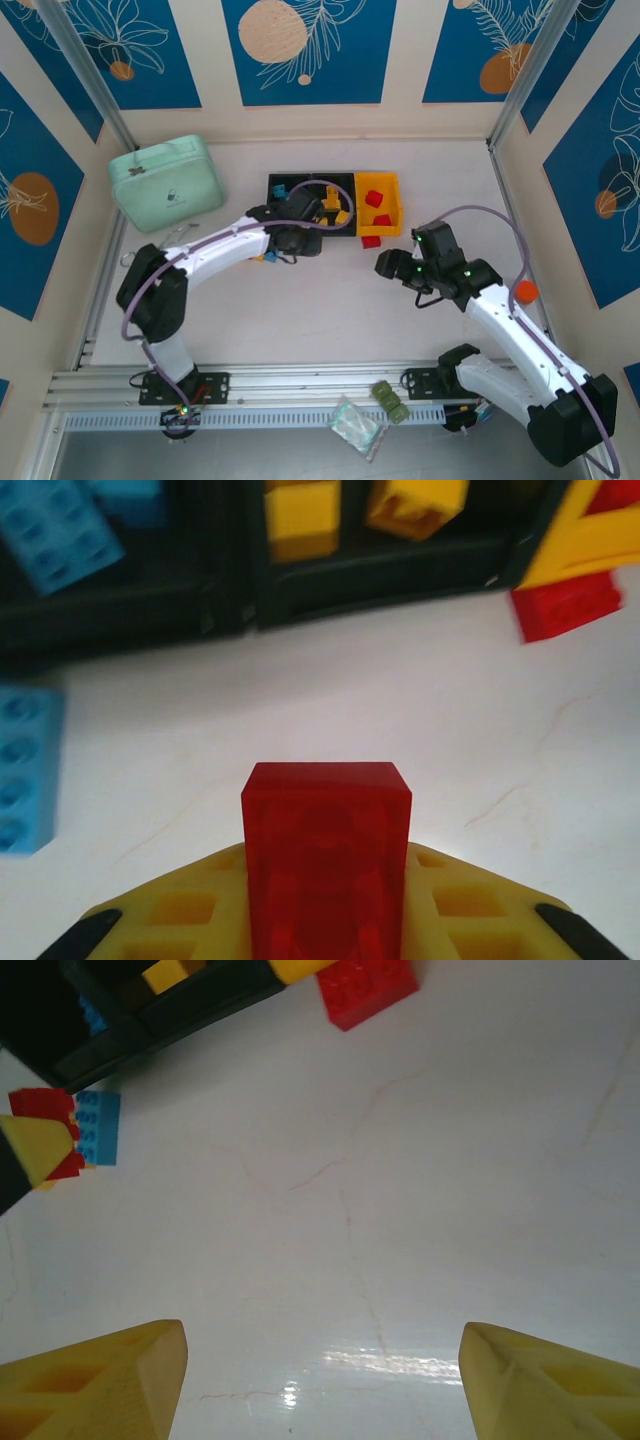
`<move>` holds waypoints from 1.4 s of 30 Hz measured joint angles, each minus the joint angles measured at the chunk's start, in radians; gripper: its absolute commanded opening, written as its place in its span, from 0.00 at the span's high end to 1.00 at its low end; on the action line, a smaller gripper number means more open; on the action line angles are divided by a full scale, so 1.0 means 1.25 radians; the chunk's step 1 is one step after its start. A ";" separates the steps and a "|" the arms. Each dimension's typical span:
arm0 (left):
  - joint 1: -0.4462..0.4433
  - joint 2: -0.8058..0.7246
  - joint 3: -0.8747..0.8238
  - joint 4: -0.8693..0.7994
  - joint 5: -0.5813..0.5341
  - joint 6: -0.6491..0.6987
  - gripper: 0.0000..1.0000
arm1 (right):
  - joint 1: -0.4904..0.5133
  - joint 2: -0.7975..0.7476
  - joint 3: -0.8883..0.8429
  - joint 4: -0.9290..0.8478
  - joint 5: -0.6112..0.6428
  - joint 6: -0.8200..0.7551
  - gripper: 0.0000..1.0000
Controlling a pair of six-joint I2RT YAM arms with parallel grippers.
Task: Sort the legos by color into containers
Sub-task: Place the lego in the container.
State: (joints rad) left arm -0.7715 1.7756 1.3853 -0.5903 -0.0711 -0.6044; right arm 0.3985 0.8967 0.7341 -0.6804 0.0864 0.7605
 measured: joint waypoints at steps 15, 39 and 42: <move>-0.037 0.314 0.477 -0.092 0.016 0.036 0.71 | -0.075 -0.094 -0.078 -0.035 -0.033 0.020 0.28; -0.038 0.593 0.883 -0.211 0.014 0.093 0.42 | -0.107 -0.125 -0.114 -0.036 -0.063 0.027 0.28; -0.038 0.593 0.883 -0.211 0.014 0.093 0.42 | -0.107 -0.125 -0.115 -0.033 -0.068 0.027 0.28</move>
State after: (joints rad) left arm -0.8196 2.5164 2.4897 -0.8547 -0.0532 -0.4881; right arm 0.2642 0.7406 0.5907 -0.7216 0.0017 0.7937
